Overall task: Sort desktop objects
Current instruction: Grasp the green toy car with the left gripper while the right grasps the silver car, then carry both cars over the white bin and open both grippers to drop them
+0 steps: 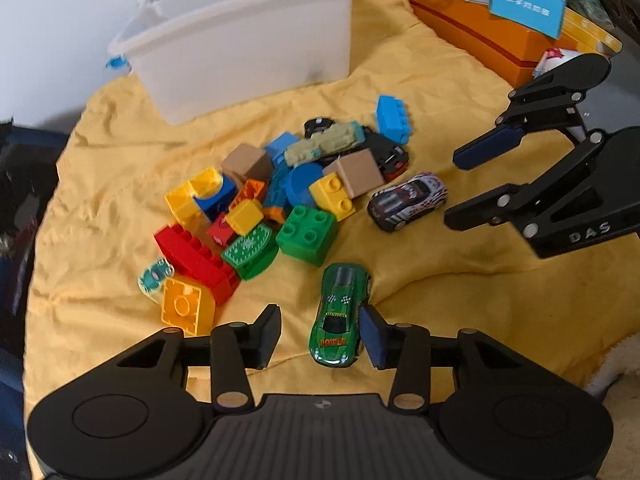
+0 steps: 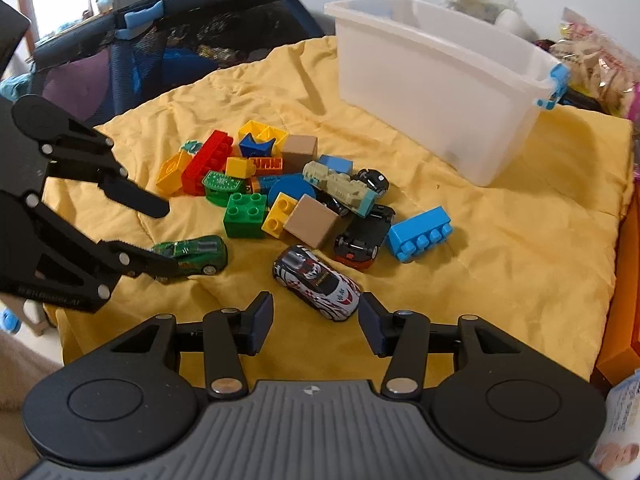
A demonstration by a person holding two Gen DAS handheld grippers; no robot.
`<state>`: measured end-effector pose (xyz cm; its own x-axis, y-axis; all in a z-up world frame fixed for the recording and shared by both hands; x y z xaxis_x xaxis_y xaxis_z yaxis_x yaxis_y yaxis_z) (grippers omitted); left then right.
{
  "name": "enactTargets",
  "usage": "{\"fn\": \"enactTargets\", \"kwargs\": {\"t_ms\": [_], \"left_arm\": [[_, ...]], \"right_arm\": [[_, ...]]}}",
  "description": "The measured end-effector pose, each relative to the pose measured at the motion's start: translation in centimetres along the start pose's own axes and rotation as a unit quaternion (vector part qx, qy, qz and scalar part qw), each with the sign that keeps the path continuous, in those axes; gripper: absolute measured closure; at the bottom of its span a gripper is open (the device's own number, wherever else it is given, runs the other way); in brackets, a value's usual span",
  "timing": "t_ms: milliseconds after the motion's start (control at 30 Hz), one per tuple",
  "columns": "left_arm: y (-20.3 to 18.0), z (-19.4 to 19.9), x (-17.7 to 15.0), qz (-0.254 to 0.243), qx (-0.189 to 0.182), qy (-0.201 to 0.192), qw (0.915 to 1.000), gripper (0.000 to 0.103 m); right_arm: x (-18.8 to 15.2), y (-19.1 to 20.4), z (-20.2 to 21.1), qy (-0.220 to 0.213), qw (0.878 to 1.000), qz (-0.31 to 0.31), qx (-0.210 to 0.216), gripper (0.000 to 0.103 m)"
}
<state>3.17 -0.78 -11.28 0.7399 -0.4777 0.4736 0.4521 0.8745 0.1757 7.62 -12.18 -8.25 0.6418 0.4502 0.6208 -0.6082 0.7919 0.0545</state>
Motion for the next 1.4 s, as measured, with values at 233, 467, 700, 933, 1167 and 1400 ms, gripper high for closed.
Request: {"fn": "enactTargets", "kwargs": {"t_ms": [233,467,700,933,1167,1400], "left_arm": [[0.0,-0.9,-0.6,0.011,-0.024,0.015,0.9995,0.056],[0.2,-1.2,-0.7,0.032,-0.033,0.016,0.9988,0.056],[0.2,-1.1,-0.7,0.044,-0.034,0.008,0.9984,0.056],[0.0,-1.0,-0.7,0.050,-0.044,0.004,0.9978,0.070],[0.9,0.1,-0.2,0.060,-0.048,-0.018,0.9969,0.070],[3.5,4.1,4.3,0.056,-0.030,-0.087,0.9942,0.071]], "right_arm": [[0.7,-1.1,-1.5,0.028,0.998,0.058,0.025,0.050],[1.1,-0.4,-3.8,0.045,0.992,0.100,0.060,0.056],[0.1,-0.2,-2.7,0.109,0.994,-0.008,0.011,0.068],[0.0,0.1,-2.4,0.071,0.996,-0.048,0.001,0.060],[-0.2,0.9,-3.2,0.058,0.997,-0.050,-0.003,0.070],[2.0,0.6,-0.3,0.023,0.998,-0.055,-0.006,0.070]]}}
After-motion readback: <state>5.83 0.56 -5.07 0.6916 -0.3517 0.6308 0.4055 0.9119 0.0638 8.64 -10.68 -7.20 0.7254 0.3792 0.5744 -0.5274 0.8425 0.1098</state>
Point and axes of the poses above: each gripper's, at about its wrist camera, not at the fingertips, and z roughly against the way its jaws point, y to its left, x to its top, the point moved 5 cm from there along -z, roughly the way its jaws point, and after that the axes turned 7 degrees about -z, right-handed, at the moved point
